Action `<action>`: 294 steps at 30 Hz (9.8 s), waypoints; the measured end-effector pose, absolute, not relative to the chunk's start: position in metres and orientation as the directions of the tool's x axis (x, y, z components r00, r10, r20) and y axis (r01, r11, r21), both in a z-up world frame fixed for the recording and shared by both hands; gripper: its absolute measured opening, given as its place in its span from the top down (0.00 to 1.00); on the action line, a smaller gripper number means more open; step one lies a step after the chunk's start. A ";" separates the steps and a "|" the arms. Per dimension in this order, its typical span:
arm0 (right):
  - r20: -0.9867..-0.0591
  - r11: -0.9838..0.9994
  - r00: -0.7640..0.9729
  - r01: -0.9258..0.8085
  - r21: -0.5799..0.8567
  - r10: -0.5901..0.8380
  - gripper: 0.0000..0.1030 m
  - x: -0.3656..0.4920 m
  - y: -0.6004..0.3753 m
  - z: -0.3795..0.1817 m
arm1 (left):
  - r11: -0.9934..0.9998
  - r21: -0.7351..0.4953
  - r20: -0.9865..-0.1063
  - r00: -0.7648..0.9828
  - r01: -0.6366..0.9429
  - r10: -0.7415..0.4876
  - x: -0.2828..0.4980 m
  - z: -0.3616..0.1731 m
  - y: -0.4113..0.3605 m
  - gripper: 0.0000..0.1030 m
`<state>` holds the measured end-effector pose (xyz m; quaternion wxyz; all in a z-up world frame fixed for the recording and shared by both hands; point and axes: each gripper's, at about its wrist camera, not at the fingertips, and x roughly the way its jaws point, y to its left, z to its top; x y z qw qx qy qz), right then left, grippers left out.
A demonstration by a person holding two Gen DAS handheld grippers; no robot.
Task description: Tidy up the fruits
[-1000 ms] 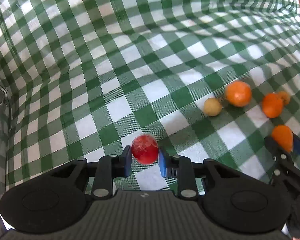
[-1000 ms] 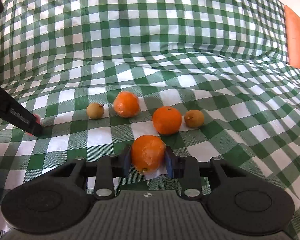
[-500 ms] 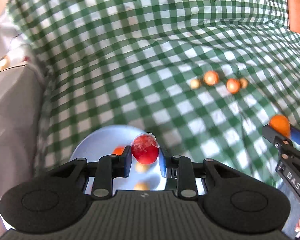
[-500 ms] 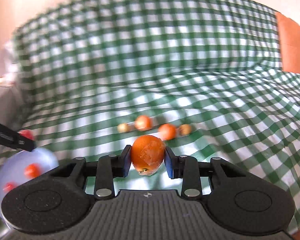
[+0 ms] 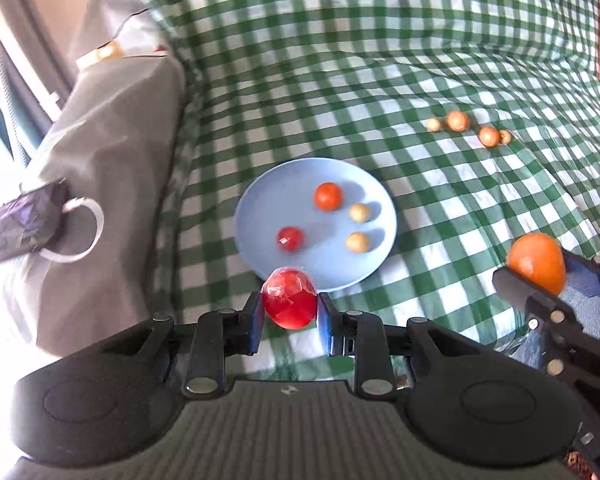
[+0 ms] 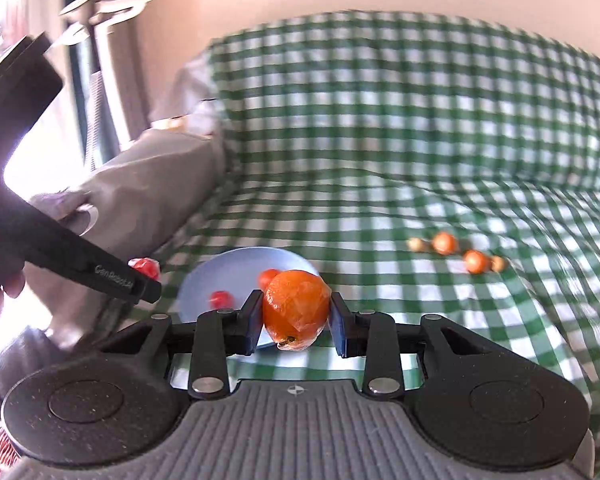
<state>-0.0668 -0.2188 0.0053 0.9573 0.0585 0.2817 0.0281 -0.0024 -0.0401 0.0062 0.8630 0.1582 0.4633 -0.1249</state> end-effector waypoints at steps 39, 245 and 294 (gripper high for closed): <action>-0.604 0.989 0.790 -0.149 -0.020 0.107 0.65 -0.067 -0.159 0.002 | 0.949 0.097 -0.852 0.517 0.301 -0.077 -0.004 -0.005 0.004 0.70; -0.565 0.972 0.823 0.180 0.152 -0.064 0.63 -0.038 -0.293 -0.011 | 0.901 0.144 -0.868 0.490 0.410 -0.084 0.032 0.003 -0.084 0.60; -0.728 0.996 0.680 -0.058 0.065 0.087 0.63 0.043 -0.168 -0.056 | 0.954 0.078 -0.896 0.441 0.289 -0.060 0.110 -0.066 -0.021 0.60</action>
